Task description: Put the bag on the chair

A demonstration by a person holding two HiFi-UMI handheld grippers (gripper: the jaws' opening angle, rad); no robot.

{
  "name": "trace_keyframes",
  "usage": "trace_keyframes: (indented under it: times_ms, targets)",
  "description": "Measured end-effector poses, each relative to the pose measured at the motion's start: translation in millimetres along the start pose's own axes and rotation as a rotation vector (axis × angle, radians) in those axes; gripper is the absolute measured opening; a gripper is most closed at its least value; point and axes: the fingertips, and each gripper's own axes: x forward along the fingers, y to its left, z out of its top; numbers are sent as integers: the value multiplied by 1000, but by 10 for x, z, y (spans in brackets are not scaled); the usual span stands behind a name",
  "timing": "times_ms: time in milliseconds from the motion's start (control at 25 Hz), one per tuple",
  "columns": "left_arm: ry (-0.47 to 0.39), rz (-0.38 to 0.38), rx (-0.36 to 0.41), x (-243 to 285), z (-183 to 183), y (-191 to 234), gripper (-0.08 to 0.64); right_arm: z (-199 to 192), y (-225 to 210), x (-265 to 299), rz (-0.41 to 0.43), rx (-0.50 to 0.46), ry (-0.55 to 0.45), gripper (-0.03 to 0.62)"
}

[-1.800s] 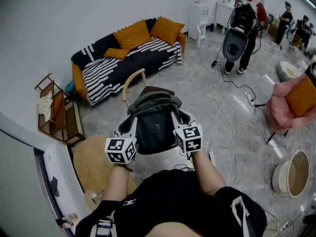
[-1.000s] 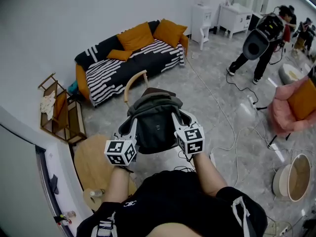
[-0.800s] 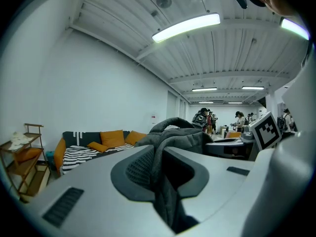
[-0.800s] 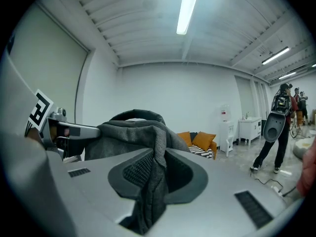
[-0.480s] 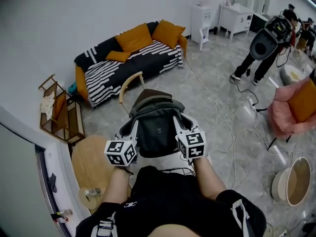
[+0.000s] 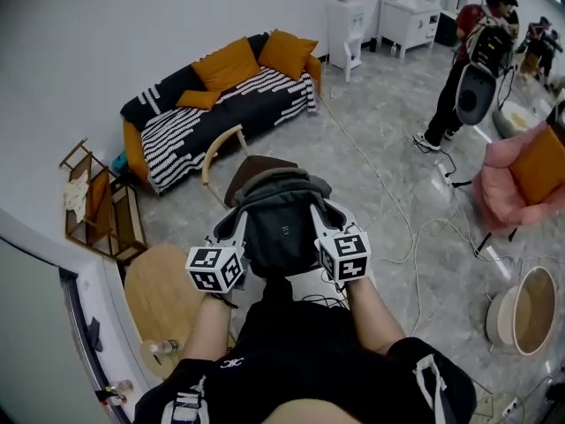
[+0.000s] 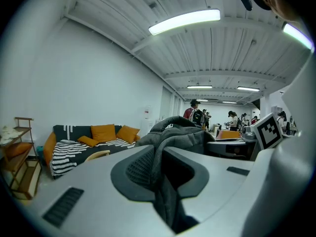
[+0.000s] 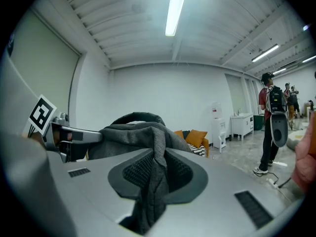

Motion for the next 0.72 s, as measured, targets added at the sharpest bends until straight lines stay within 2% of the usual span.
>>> trace_keyframes:
  times_ms: [320, 720]
  targets:
    - [1, -1, -9, 164, -2, 77, 64, -41, -90, 133, -3, -6, 19, 86]
    - [20, 7, -24, 621, 58, 477, 64, 48, -211, 749, 9, -9, 49, 86]
